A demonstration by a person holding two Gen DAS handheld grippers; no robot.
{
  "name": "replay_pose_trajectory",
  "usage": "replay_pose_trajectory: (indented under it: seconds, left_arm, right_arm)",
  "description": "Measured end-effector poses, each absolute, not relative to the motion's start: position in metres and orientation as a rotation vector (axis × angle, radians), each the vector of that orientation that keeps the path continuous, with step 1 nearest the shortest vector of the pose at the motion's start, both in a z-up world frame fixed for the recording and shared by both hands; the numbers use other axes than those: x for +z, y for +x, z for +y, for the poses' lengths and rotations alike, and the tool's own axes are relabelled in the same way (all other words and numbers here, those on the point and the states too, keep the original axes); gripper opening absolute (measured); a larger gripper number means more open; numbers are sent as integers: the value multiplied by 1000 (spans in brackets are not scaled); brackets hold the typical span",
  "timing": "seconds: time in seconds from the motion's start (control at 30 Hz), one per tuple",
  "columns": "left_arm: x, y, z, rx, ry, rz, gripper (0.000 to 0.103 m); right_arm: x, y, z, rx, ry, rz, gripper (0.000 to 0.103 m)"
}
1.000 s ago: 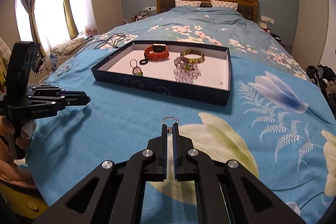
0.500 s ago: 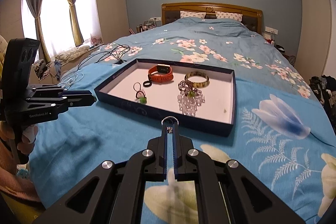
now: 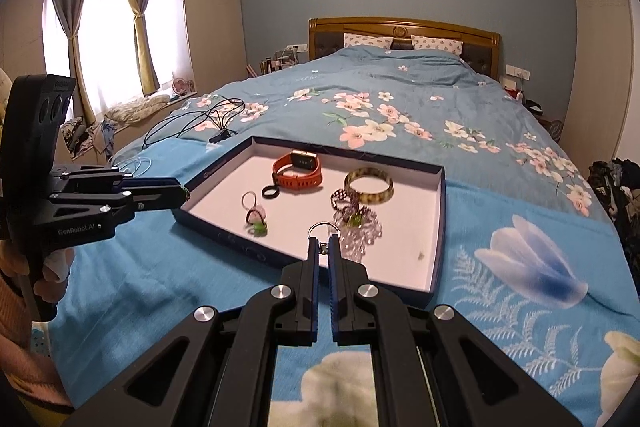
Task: Organize jewelry
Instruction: 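Lift the yellow hair tie and silver ring toward the box with both tools, then lower the yellow hair tie and silver ring into the box with both tools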
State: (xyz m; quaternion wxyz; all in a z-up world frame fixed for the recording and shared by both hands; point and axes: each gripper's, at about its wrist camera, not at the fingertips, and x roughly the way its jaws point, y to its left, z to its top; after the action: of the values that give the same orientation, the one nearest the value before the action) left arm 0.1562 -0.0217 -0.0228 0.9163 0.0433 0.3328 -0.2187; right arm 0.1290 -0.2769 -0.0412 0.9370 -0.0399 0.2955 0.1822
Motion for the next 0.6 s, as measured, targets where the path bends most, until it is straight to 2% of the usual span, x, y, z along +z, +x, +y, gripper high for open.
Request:
replay_pose_trajectory:
  seconds: [0.6]
  left_arm:
    - [-22,193,-35,-428,106,676,17]
  right_arm:
    - [-32,166,-268,388,-99,594,3]
